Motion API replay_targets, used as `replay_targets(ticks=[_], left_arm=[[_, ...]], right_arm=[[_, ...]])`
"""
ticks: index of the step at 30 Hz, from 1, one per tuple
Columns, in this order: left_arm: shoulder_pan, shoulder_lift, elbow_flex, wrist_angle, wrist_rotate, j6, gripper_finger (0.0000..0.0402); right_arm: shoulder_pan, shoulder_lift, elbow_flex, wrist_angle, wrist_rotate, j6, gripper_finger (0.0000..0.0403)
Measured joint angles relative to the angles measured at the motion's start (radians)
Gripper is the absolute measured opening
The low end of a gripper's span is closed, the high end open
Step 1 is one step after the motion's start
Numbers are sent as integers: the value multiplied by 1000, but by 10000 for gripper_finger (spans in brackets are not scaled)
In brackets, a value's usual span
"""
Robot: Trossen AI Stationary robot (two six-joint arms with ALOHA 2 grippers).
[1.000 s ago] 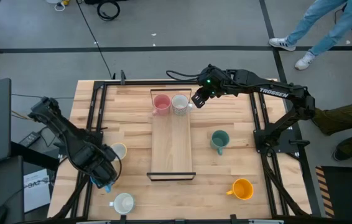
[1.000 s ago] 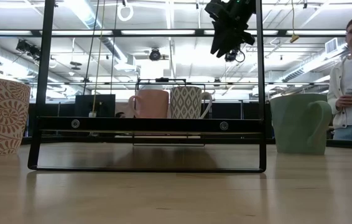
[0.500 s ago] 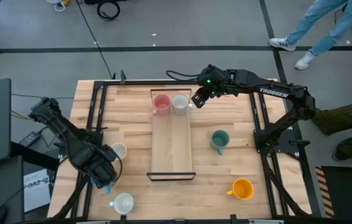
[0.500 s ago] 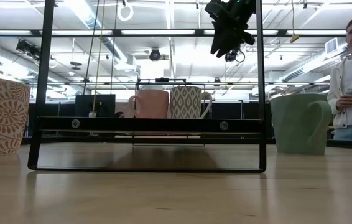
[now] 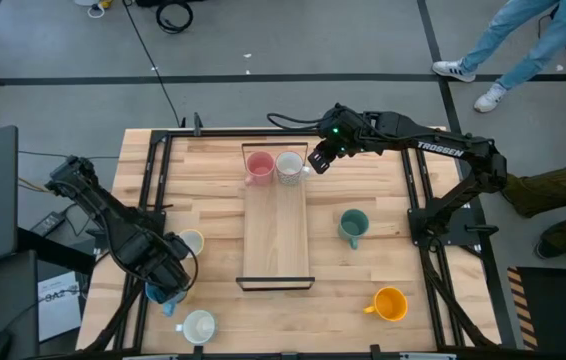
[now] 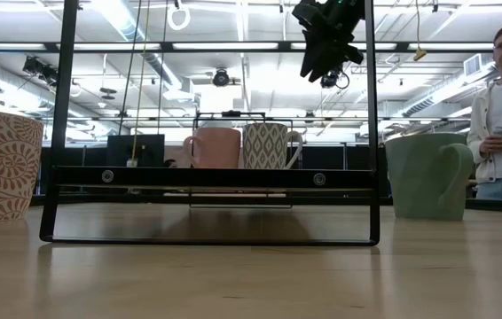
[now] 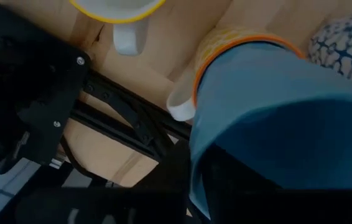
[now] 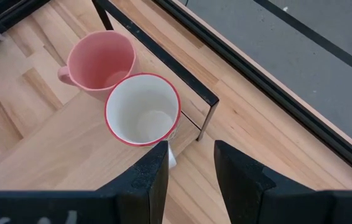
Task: Place coffee mugs
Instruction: Put the blue mug on the shelf
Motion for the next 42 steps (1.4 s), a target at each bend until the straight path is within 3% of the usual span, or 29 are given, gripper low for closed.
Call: replay_targets(ticks=[13, 27, 33, 42], left_arm=[[83, -2, 139, -73, -21, 190, 28], [261, -5, 307, -72, -66, 483, 27], [363, -5, 385, -72, -75, 649, 27], [569, -5, 471, -70, -201, 1055, 27]], right_arm=[[0, 0, 0, 0, 0, 0, 135], [0, 0, 0, 0, 0, -1, 135], [0, 0, 0, 0, -18, -8, 135], [0, 0, 0, -4, -81, -34, 135]])
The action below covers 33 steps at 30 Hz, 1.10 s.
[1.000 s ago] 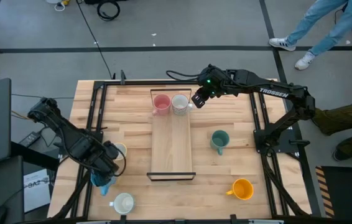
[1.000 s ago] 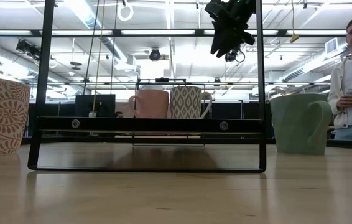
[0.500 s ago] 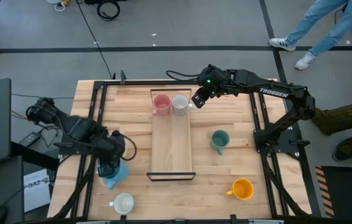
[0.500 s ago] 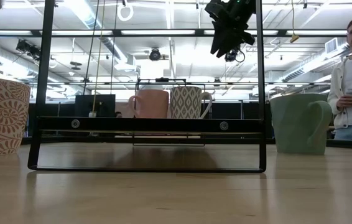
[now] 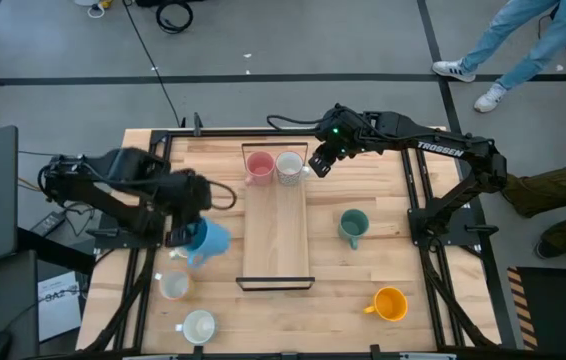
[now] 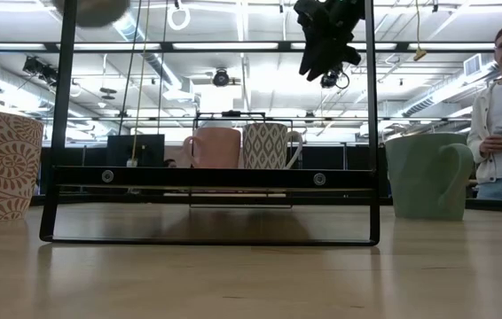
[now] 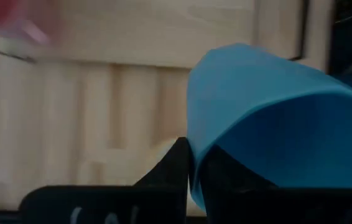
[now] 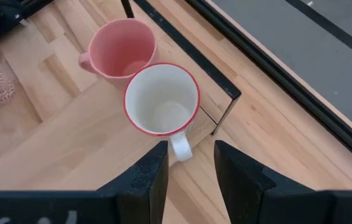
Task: Place coffee mugs
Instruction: Put the blue mug on the shelf
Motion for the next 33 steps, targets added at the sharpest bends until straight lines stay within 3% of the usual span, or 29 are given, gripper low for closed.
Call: replay_targets(ticks=[10, 19, 28, 33], left_arm=[[221, 112, 0, 54, -88, 505, 27], [306, 310, 0, 167, -170, 884, 27], [318, 438, -1, 266, -278, 1126, 27], [318, 466, -2, 298, -278, 1139, 27]], right_arm=[[0, -5, 0, -76, -4, -15, 135], [-5, -111, 0, -175, 42, -86, 135], [-25, -234, -142, -171, 65, -97, 135], [-26, -291, -212, -133, 64, -97, 135]])
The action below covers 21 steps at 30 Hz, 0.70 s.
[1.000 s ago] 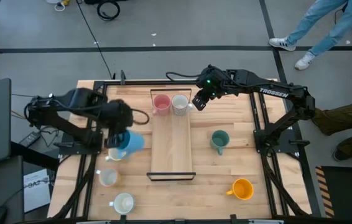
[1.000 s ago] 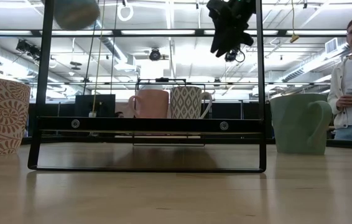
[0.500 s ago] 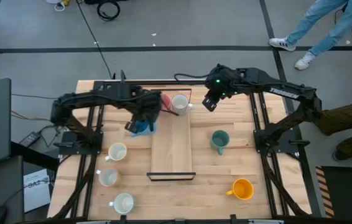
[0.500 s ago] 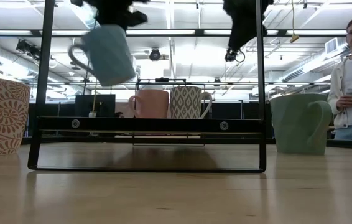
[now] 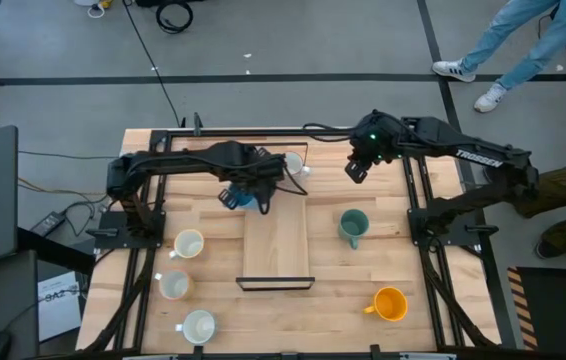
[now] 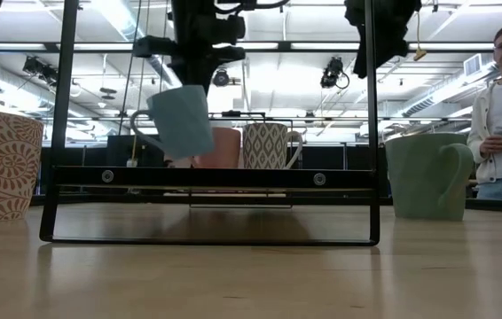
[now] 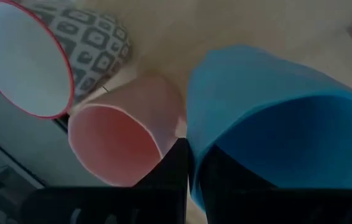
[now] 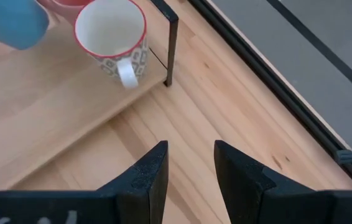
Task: Place coffee mugs
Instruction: Put the blue mug on the shelf
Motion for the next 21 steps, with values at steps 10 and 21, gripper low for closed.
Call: replay_targets(ticks=[10, 21], left_arm=[[0, 29, 1, 58, 47, -3, 27], [-1, 92, 1, 55, 54, -13, 27]], right_arm=[[-4, -46, -45, 28, -7, 0, 135], [-3, -46, -45, 32, -12, 0, 135]])
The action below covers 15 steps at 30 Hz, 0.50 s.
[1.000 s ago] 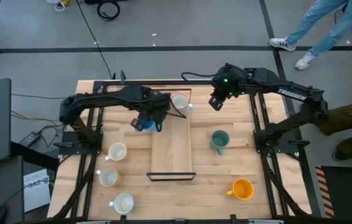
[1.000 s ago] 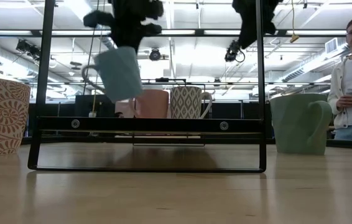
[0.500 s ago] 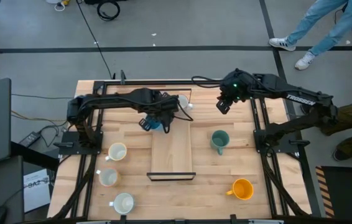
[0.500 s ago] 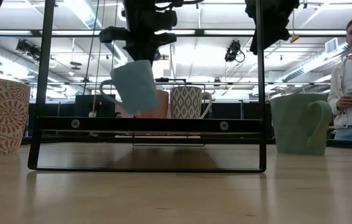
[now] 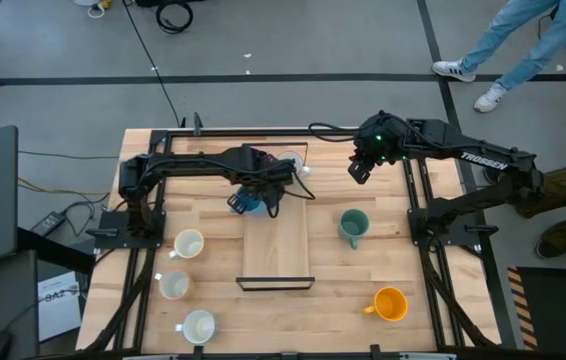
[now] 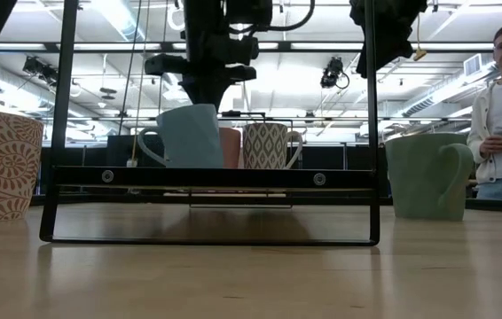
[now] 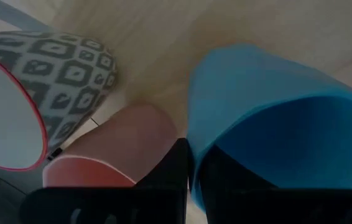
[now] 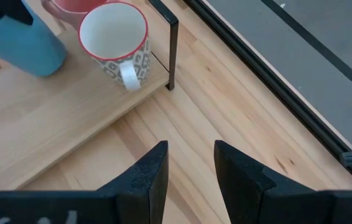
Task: Place coffee mugs
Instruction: Put the blue mug on the shelf
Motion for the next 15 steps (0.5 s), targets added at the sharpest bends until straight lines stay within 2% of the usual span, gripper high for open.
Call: replay_targets(ticks=[8, 15], left_arm=[[0, 0, 0, -1, -1, -78, 39], [0, 0, 0, 3, 1, -79, 45]], right_arm=[[0, 0, 0, 0, -1, 0, 135], [0, 0, 0, 0, -1, 0, 135]])
